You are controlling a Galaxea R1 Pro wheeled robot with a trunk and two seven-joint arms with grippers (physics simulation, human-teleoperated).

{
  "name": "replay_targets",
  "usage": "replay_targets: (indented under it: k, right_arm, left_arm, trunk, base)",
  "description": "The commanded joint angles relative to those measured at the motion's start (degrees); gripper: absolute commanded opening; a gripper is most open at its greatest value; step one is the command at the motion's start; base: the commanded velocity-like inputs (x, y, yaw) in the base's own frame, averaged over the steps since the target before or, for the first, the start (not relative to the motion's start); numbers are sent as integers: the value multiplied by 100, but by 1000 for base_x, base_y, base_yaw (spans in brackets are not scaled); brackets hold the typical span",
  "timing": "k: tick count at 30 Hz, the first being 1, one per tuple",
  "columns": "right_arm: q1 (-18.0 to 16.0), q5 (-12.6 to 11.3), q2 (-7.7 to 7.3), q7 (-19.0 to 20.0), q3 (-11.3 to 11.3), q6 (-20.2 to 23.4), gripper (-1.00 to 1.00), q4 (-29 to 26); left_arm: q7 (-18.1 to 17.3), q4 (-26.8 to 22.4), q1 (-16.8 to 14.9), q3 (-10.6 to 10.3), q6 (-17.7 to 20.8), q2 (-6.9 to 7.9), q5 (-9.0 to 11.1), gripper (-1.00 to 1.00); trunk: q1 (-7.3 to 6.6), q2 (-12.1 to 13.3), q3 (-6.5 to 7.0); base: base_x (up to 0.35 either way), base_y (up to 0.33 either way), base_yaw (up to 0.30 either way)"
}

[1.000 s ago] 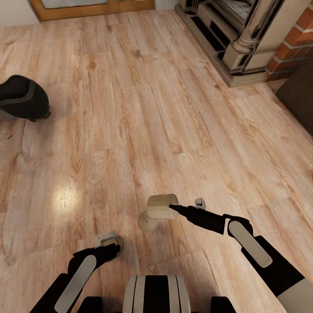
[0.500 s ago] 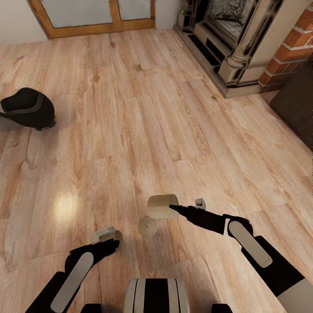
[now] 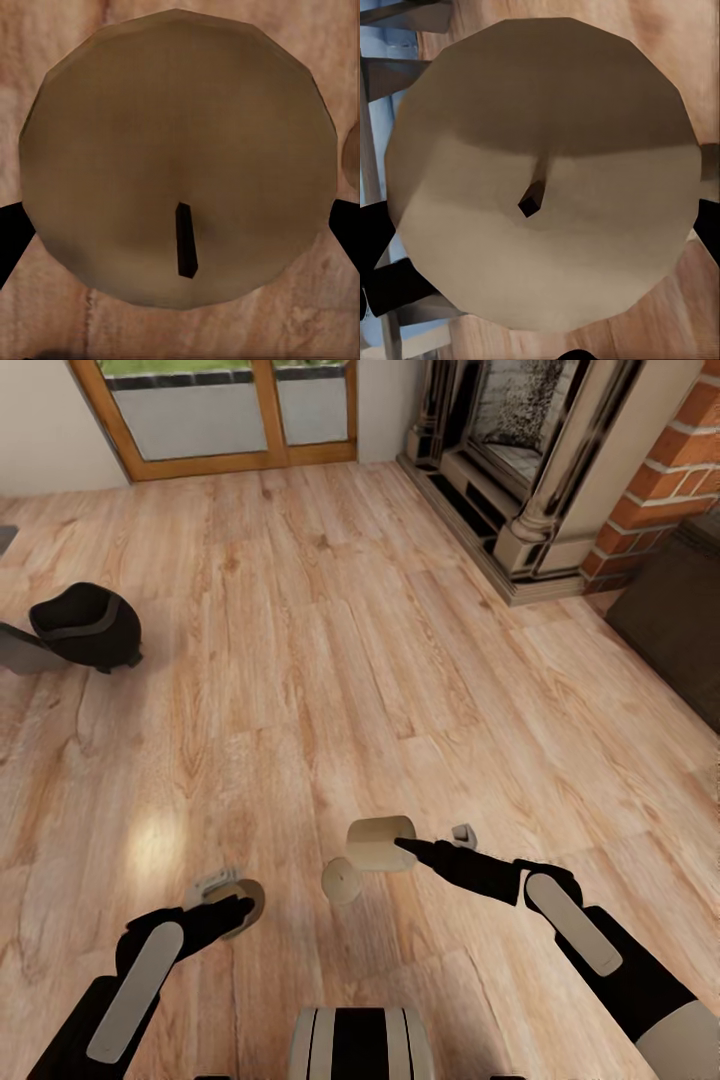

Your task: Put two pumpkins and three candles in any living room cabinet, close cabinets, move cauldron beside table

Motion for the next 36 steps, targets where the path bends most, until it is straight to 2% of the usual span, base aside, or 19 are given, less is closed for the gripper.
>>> replay_targets:
  k: [1, 9, 36]
  right_arm:
    - [-4, -22, -3, 4, 7, 13, -100, 34]
    - [-4, -29, -1, 6, 8, 15, -100, 93]
    - [-4, -68, -9, 41, -1, 13, -100, 120]
  left_arm:
    - [93, -25, -3, -6, 23, 6, 39, -100]
    - [94, -110, 2, 12, 165, -1, 40, -100]
    - [101, -113, 6, -6, 184, -14, 32, -100]
  trunk:
    - [-4, 0, 19]
    - [-25, 11, 197]
    - [-95, 47, 800]
  base:
    - [-59, 9, 0]
    - [-113, 10, 0]
    - [-328, 74, -9]
